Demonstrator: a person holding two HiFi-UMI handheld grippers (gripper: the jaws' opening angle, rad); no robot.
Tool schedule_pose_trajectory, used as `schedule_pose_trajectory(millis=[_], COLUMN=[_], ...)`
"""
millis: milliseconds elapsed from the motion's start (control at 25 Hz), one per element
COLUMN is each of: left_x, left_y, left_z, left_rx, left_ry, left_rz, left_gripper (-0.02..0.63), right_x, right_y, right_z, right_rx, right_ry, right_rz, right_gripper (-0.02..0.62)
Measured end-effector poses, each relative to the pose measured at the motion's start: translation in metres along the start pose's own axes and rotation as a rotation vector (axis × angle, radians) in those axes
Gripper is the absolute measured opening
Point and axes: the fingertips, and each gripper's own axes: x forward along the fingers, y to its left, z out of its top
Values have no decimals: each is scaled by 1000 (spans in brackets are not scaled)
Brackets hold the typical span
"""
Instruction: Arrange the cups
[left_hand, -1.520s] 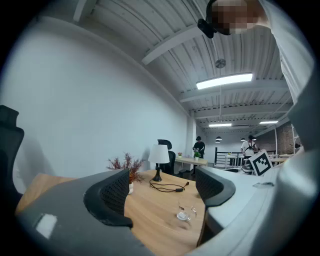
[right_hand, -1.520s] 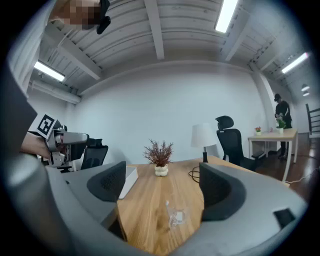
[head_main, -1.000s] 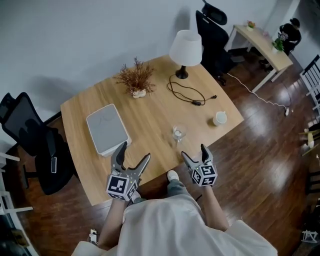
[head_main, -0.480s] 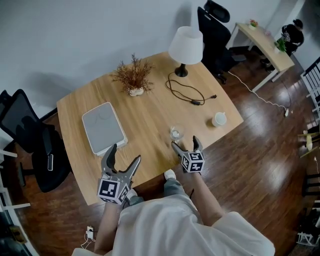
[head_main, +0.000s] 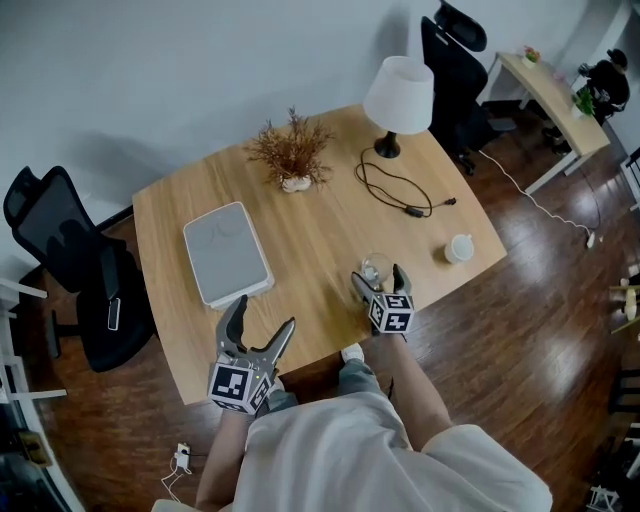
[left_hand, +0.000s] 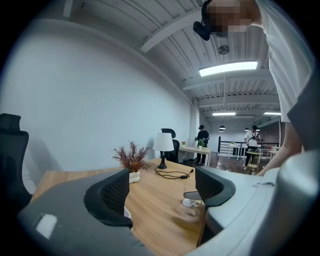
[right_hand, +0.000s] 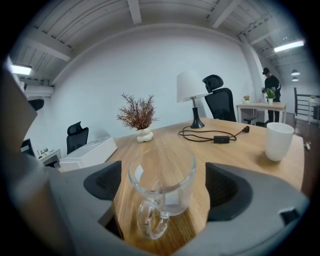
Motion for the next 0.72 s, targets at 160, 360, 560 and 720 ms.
schedule_pose_trajectory(millis=[160, 360, 560, 720], left_x=[-1, -4, -9, -15], left_y=[3, 4, 9, 14], left_z=[0, -2, -2, 1], left_rx=[0, 7, -2, -9], left_ry=[1, 2, -13, -23], left_rz=[4, 11, 19, 24], left_gripper=[396, 396, 396, 396], right_x=[8, 15, 9, -4], right_y=[-1, 0, 8, 16], right_z=[4, 4, 0, 2], right_rx=[-9, -33, -63, -75], right_ry=[-8, 16, 47, 33], right_rz=[-11, 0, 11, 16], right_gripper=[453, 408, 408, 408])
